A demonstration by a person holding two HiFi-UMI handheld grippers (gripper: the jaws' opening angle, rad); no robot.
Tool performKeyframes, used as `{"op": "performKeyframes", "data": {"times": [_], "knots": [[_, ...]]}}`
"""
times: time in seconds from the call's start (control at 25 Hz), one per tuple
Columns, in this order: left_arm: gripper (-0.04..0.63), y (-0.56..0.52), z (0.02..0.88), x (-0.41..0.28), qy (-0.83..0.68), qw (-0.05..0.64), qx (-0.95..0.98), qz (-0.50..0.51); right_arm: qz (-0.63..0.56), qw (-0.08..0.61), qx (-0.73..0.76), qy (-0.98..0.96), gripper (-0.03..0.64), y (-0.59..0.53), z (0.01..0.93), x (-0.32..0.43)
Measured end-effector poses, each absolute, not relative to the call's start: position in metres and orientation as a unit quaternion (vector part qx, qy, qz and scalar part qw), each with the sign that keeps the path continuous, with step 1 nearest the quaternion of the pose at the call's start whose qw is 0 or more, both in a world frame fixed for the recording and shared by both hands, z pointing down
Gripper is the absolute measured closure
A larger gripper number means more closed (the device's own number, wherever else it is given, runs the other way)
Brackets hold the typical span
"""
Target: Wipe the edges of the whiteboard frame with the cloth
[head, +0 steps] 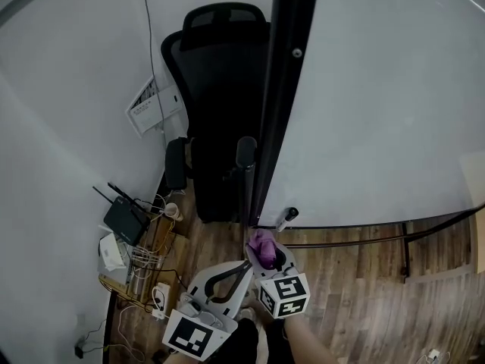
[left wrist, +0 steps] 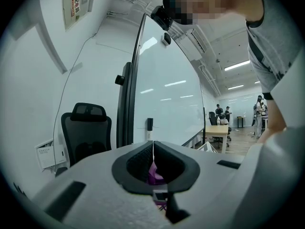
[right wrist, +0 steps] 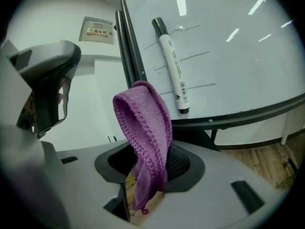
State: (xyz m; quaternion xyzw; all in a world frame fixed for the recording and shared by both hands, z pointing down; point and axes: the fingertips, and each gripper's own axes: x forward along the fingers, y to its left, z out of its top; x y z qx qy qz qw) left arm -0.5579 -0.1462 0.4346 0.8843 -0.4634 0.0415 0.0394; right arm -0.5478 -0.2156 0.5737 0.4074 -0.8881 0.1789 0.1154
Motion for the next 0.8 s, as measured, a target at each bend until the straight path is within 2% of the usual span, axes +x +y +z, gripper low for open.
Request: {"op": "performKeyframes", "data": {"times": [0.28,0.56,0.68,0.8], "knots": [[0.575,-0.143,0.436,-0.561,-0.464,0.043,0.884,0.044,0.189,0.110,0.415,-0.883,0.426,-0.230,0.571,-0.555],[0.575,-0.140,0.435,-0.565,-0.466,0.040,0.883,0.046,0.205,0.066,0.431,-0.876,0.403,-0.230,0.561,-0.544],[0.575,-0.141,0.434,-0.568,-0.470,0.038,0.881,0.046,0.186,0.096,0.423,-0.882,0.477,-0.230,0.560,-0.546],[0.575,-0.143,0.434,-0.569,-0.474,0.040,0.879,0.045,0.178,0.127,0.412,-0.885,0.500,-0.232,0.560,-0.553]]}}
